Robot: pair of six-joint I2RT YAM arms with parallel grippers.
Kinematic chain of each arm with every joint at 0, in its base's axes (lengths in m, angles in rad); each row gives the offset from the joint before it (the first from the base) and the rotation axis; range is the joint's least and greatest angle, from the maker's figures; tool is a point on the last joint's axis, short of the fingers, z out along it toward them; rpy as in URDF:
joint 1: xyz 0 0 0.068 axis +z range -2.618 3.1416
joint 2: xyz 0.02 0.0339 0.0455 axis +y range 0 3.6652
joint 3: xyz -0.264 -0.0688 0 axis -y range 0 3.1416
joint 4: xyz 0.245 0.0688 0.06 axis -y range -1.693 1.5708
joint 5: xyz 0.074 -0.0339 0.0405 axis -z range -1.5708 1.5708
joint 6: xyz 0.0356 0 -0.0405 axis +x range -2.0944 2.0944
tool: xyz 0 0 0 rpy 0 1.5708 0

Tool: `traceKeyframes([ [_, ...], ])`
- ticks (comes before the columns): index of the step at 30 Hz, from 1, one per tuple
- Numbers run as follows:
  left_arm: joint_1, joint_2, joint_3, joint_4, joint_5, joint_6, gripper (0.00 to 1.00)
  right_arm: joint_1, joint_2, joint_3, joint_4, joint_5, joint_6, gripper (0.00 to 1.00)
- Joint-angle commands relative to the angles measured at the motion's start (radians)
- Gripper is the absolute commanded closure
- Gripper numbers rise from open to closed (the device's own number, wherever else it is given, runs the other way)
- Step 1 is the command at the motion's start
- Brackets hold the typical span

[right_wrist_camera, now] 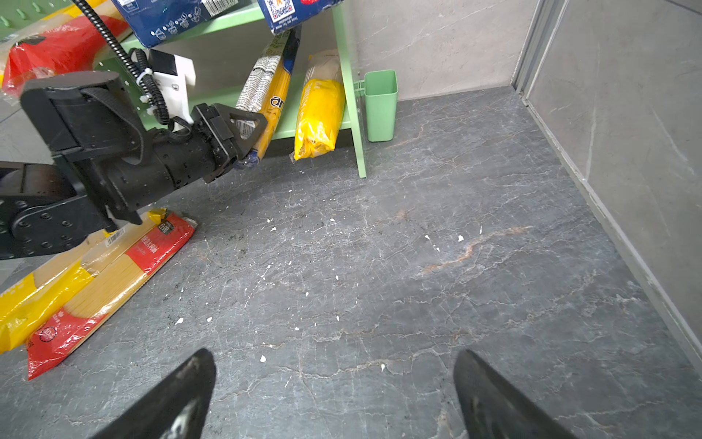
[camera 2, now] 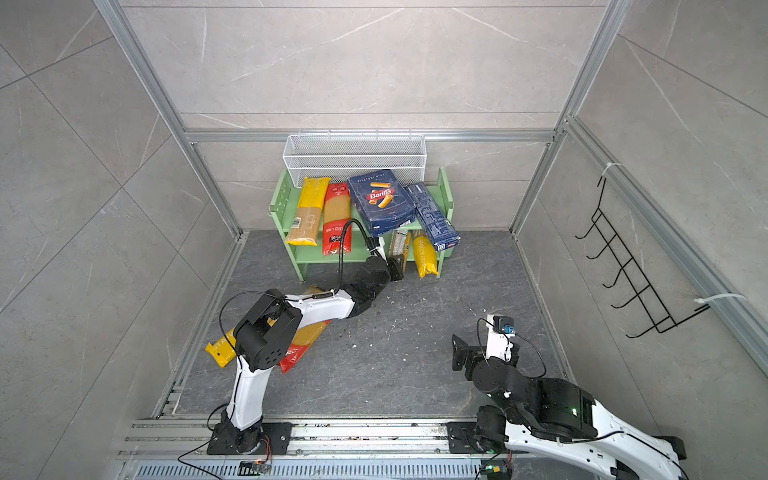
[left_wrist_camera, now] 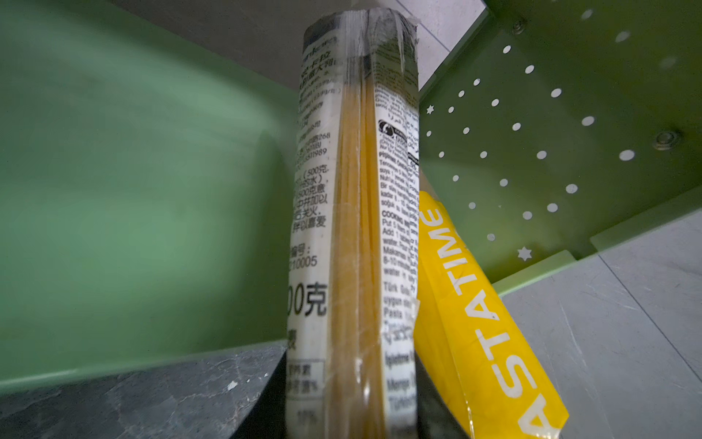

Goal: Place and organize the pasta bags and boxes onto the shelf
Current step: 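Push the clear bag onto the lower shelf beside the PASTATIME bag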

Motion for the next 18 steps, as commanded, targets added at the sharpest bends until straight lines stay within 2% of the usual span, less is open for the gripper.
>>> traceKeyframes([
  [1, -0.005, -0.029, 0.092, 0.193, -0.005, -0.003, 0.66, 0.005, -0.011, 0.016, -0.027, 0.017, 0.008, 0.0],
  [5, -0.009, -0.033, 0.097, 0.193, -0.008, 0.002, 0.44, 0.006, -0.007, 0.018, -0.027, 0.017, 0.007, 0.0],
  [8, -0.009, -0.031, 0.096, 0.198, -0.007, 0.004, 0.35, 0.006, -0.008, 0.021, -0.029, 0.019, 0.006, 0.0],
  [13, -0.015, -0.045, 0.082, 0.176, 0.005, 0.003, 0.32, 0.006, -0.011, 0.022, -0.032, 0.023, 0.008, 0.0],
  [18, -0.023, -0.09, 0.007, 0.173, 0.013, 0.009, 0.32, 0.006, 0.0, 0.022, -0.034, 0.022, 0.011, 0.0],
])
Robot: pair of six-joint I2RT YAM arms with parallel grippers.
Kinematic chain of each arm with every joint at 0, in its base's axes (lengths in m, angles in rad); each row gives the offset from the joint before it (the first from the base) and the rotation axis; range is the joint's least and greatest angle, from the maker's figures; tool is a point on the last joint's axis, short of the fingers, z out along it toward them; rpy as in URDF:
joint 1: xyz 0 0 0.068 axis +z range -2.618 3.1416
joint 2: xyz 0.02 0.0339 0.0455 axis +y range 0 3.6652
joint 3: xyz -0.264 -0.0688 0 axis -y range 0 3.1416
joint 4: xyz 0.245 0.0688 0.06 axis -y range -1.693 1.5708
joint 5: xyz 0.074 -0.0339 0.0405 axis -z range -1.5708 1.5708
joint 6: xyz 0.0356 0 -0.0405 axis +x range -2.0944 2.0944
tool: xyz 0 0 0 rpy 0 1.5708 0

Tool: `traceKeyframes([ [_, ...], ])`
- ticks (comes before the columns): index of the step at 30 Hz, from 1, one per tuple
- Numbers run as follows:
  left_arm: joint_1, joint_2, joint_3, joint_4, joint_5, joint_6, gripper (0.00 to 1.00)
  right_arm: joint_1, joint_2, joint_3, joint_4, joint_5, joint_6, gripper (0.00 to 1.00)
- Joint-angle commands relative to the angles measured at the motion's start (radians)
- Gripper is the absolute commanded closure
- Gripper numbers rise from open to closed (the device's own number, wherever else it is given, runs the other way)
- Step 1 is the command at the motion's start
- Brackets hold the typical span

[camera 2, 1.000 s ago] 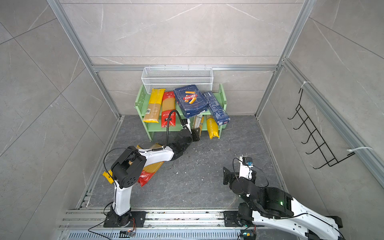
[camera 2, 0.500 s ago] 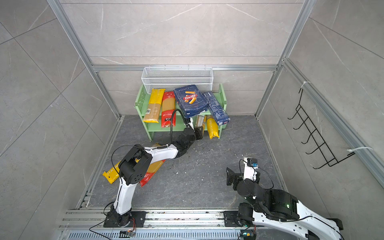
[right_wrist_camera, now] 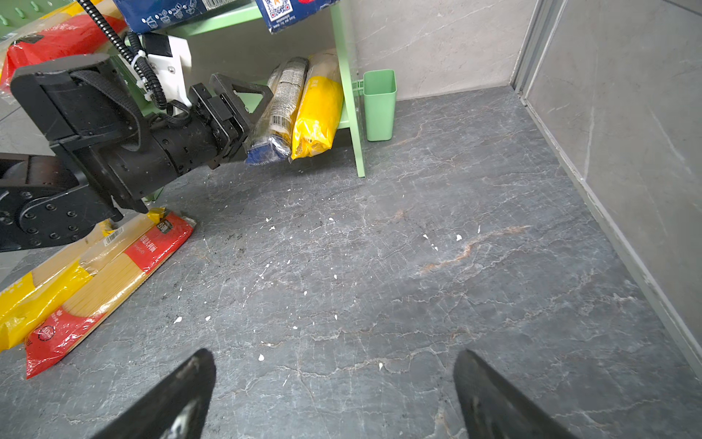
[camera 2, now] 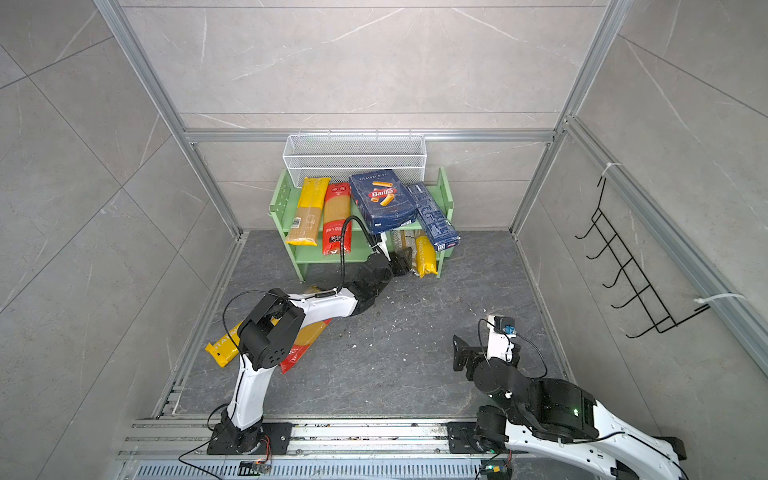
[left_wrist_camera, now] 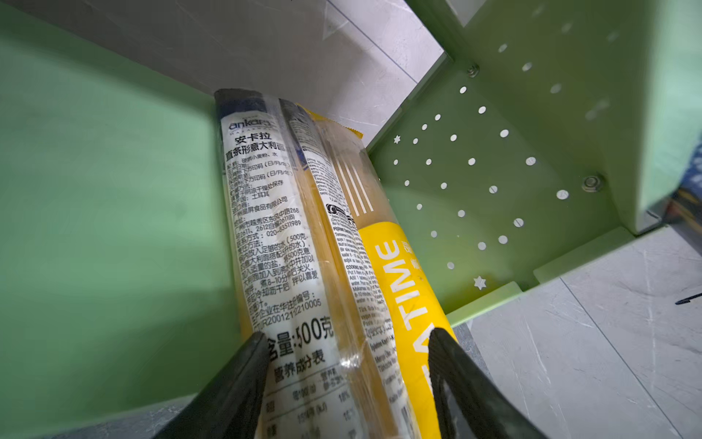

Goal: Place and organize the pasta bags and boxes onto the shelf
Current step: 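Push the clear bag onto the lower shelf beside the PASTATIME bag, then open the left gripper and withdraw it toward the floor bags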

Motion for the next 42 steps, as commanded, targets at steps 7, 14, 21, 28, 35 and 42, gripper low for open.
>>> traceKeyframes([
  [7, -0.012, -0.163, -0.109, 0.118, 0.027, 0.032, 0.29, 0.006, 0.011, 0.037, -0.034, 0.02, 0.011, 0.0],
  [14, -0.01, -0.224, -0.175, 0.126, 0.046, 0.05, 0.27, 0.005, 0.047, 0.057, -0.046, 0.024, 0.02, 0.0],
  [21, -0.011, -0.269, -0.203, 0.095, 0.078, 0.051, 0.23, 0.006, 0.088, 0.08, -0.054, 0.028, 0.028, 0.0],
  [28, -0.01, -0.33, -0.285, 0.075, 0.095, 0.041, 0.23, 0.006, 0.131, 0.098, -0.055, 0.021, 0.037, 0.0],
  [35, -0.021, -0.415, -0.393, 0.062, 0.118, 0.031, 0.25, 0.006, 0.174, 0.11, -0.018, 0.0, 0.031, 0.0],
  [42, -0.06, -0.518, -0.511, 0.024, 0.121, 0.03, 0.3, 0.006, 0.213, 0.107, 0.023, -0.018, 0.025, 0.01],
])
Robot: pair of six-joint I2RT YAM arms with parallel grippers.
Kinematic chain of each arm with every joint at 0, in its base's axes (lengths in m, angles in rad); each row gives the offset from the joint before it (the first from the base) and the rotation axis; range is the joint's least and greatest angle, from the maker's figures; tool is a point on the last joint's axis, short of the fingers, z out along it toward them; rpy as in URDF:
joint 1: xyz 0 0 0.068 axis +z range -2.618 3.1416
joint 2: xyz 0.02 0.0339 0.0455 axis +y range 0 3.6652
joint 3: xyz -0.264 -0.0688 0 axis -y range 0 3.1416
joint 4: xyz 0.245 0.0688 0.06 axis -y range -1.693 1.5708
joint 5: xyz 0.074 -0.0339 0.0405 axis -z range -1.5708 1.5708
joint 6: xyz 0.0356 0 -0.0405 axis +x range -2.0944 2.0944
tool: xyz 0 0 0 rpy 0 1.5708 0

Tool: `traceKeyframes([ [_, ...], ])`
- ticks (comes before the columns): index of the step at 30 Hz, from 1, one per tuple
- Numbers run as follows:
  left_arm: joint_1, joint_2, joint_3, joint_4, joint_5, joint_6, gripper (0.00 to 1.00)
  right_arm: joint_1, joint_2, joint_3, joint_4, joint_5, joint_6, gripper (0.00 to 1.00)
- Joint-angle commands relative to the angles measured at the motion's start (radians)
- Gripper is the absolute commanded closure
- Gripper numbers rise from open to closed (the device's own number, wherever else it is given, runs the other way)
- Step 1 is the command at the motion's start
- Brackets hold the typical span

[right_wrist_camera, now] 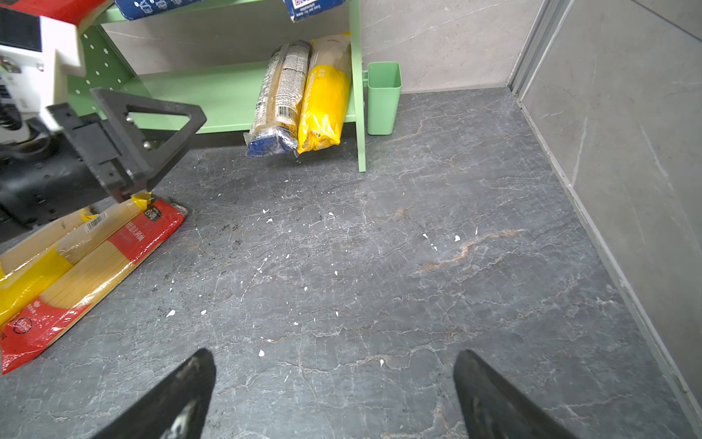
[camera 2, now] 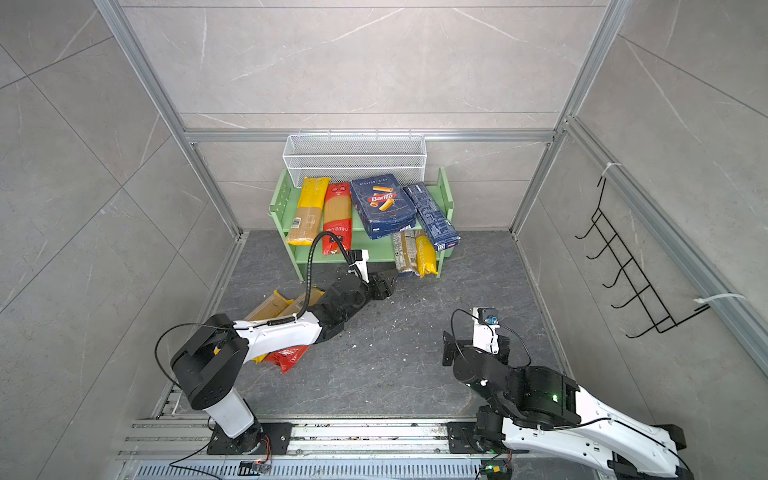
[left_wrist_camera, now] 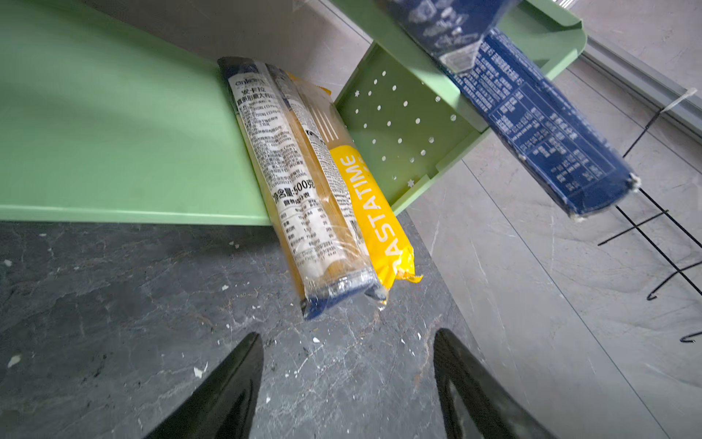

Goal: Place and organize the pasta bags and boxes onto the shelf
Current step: 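Open the left gripper and withdraw it toward the floor bags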

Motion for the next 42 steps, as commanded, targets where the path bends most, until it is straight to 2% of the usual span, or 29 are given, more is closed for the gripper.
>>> traceKeyframes([
  [1, -0.023, -0.082, -0.043, 0.018, 0.013, 0.008, 0.34, 0.006, 0.021, 0.02, 0.03, -0.01, 0.005, 0.0],
  [6, -0.024, -0.165, -0.128, -0.016, -0.027, 0.034, 0.43, 0.006, 0.032, 0.015, 0.061, -0.03, 0.001, 0.0],
  [10, -0.001, -0.203, -0.141, -0.061, -0.039, 0.069, 0.46, 0.006, 0.04, 0.017, 0.076, -0.041, -0.003, 0.0],
  [23, 0.134, -0.18, -0.101, -0.097, 0.055, 0.061, 0.47, 0.006, 0.049, 0.02, 0.075, -0.026, -0.002, 0.0],
  [31, 0.144, -0.171, -0.074, -0.119, 0.089, 0.064, 0.47, 0.006, 0.077, 0.028, 0.078, -0.015, -0.004, 0.0],
  [38, 0.136, -0.246, -0.171, -0.149, 0.117, 0.021, 0.44, 0.006, 0.094, 0.026, 0.082, -0.026, -0.006, 0.0],
  [42, 0.116, -0.366, -0.276, -0.244, 0.088, 0.008, 0.42, 0.006, 0.104, 0.004, 0.109, -0.045, -0.014, 0.0],
])
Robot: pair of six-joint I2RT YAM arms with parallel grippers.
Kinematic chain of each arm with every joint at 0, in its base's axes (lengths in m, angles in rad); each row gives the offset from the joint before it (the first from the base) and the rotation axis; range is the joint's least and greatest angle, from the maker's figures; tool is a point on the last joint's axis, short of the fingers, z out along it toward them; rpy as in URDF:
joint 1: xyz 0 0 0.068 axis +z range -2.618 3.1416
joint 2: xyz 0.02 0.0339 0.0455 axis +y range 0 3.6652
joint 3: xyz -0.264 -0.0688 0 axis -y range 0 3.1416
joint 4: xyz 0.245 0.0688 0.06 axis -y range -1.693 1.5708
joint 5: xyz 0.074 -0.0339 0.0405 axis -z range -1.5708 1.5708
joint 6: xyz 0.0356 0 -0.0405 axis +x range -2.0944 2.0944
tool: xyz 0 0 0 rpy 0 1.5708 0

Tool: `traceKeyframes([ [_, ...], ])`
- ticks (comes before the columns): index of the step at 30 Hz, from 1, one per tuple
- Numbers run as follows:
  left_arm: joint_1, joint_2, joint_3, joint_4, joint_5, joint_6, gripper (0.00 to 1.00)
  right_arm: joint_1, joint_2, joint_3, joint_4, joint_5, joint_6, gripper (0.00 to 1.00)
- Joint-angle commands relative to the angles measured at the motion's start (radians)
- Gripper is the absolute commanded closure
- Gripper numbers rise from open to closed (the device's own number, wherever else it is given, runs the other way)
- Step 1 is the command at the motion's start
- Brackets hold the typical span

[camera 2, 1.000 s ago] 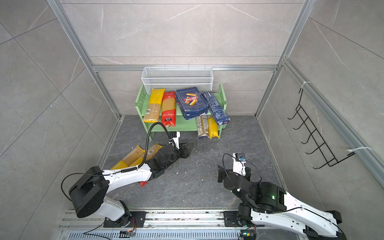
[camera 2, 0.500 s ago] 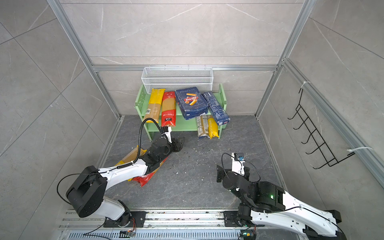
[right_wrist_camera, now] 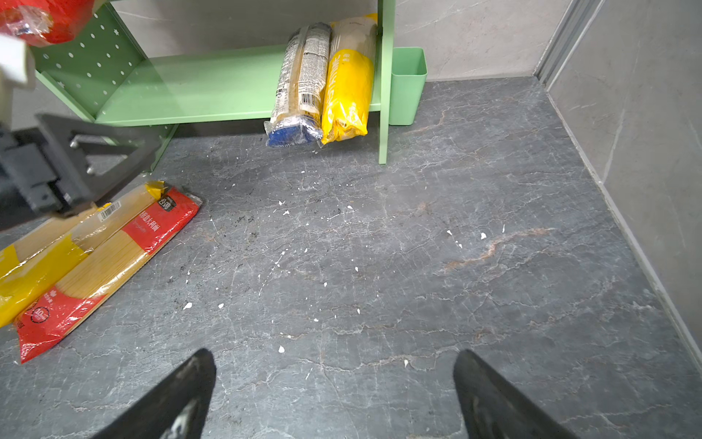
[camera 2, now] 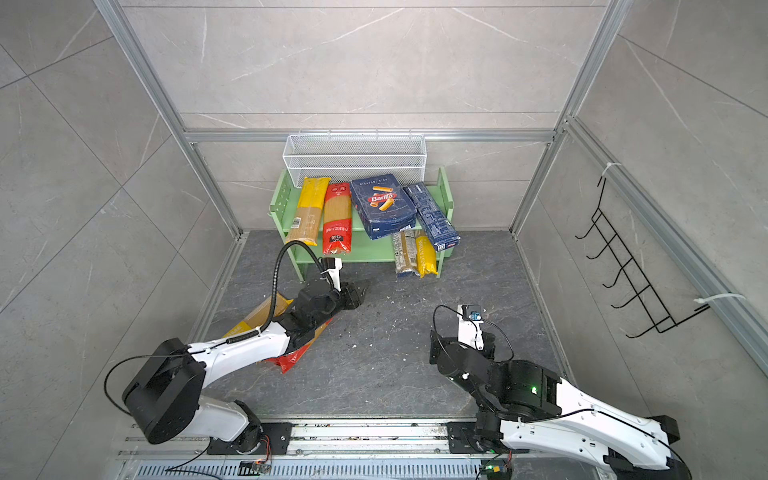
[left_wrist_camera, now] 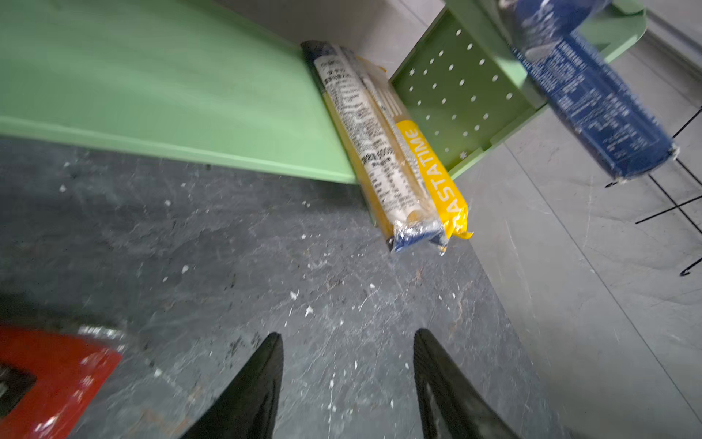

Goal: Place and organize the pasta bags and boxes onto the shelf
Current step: 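Open the left gripper and withdraw it toward the floor bags, then lower the left gripper onto the end of the red spaghetti bag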

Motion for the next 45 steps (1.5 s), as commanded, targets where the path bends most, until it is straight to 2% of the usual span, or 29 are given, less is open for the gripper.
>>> traceKeyframes([
  [1, -0.022, -0.137, -0.073, -0.106, -0.027, -0.013, 0.4, 0.006, 0.017, -0.007, 0.04, -0.014, -0.02, 0.0],
  [5, -0.048, -0.327, -0.197, -0.304, -0.13, -0.033, 0.3, 0.007, 0.058, -0.02, 0.079, -0.041, -0.034, 0.01],
  [11, -0.047, -0.612, -0.332, -0.698, -0.317, -0.185, 0.21, 0.007, 0.055, -0.075, 0.181, -0.094, -0.066, 0.0],
  [15, -0.043, -0.691, -0.347, -0.919, -0.428, -0.325, 0.18, 0.009, 0.062, -0.106, 0.225, -0.133, -0.073, 0.0],
  [18, -0.019, -0.673, -0.341, -1.007, -0.43, -0.385, 0.17, 0.008, 0.055, -0.131, 0.244, -0.153, -0.07, 0.0],
  [23, 0.054, -0.609, -0.34, -1.029, -0.361, -0.397, 0.17, 0.011, -0.024, -0.173, 0.246, -0.155, -0.073, 0.01],
  [32, 0.107, -0.608, -0.331, -1.089, -0.435, -0.379, 0.15, 0.011, -0.134, -0.215, 0.21, -0.144, -0.082, 0.0],
  [36, 0.148, -0.54, -0.329, -1.016, -0.404, -0.343, 0.13, 0.01, -0.145, -0.215, 0.212, -0.138, -0.095, 0.0],
  [39, 0.163, -0.45, -0.319, -0.92, -0.329, -0.295, 0.14, 0.011, -0.159, -0.214, 0.211, -0.135, -0.103, 0.01],
  [41, 0.163, -0.393, -0.315, -0.851, -0.284, -0.274, 0.16, 0.011, -0.167, -0.212, 0.2, -0.129, -0.101, 0.0],
  [43, 0.161, -0.355, -0.321, -0.769, -0.242, -0.251, 0.23, 0.011, -0.179, -0.214, 0.19, -0.126, -0.099, 0.0],
  [45, 0.157, -0.344, -0.342, -0.687, -0.197, -0.245, 0.36, 0.011, -0.188, -0.215, 0.183, -0.122, -0.094, 0.0],
])
